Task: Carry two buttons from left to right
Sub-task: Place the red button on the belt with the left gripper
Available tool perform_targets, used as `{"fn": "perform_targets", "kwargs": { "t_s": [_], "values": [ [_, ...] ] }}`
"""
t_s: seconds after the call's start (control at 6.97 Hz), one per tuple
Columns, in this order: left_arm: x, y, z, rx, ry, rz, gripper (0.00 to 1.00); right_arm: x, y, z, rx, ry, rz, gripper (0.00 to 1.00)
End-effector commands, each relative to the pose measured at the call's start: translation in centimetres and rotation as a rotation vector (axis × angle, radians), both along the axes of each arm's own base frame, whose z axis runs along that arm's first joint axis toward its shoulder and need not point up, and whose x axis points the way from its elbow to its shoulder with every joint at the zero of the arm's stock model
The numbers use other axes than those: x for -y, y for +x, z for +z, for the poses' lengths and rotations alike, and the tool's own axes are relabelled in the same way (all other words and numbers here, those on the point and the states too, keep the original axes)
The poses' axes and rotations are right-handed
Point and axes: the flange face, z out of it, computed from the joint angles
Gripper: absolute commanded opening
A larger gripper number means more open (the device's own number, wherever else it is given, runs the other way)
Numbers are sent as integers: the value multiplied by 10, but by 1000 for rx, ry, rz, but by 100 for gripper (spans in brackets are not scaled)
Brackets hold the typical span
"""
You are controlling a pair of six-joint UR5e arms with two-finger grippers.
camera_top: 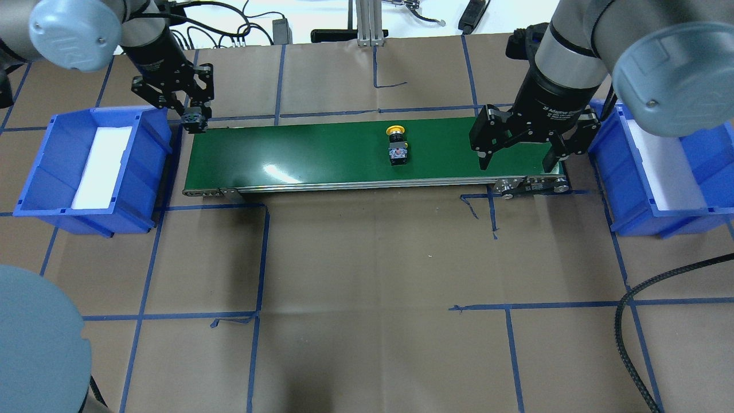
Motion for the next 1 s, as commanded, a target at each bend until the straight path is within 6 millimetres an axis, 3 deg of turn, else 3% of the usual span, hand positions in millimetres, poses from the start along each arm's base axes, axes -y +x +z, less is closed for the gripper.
{"fn": "perform_targets", "kwargs": {
  "t_s": [0.0, 0.29, 0.43, 0.57, 0.72, 0.86],
  "values": [
    [9, -30, -38, 3, 34, 25, 18, 20, 0, -8, -1, 7, -1, 100],
    [12, -32, -83, 6, 15, 46, 18, 36, -1, -18, 1, -15, -4, 100],
    [5, -33, -101, 8, -41, 48, 18, 47, -1, -34, 1, 3, -4, 100],
    [-6, -34, -116, 9, -56, 48, 18, 55, -2, -34, 0, 0, -4, 100],
    [-12, -33, -116, 9, -59, 59, 23, 59, -2, -31, 0, -6, -4, 100],
    [-12, -35, -112, 8, -65, 65, 69, 63, -2, -36, 0, 3, -4, 100]
  ]
}}
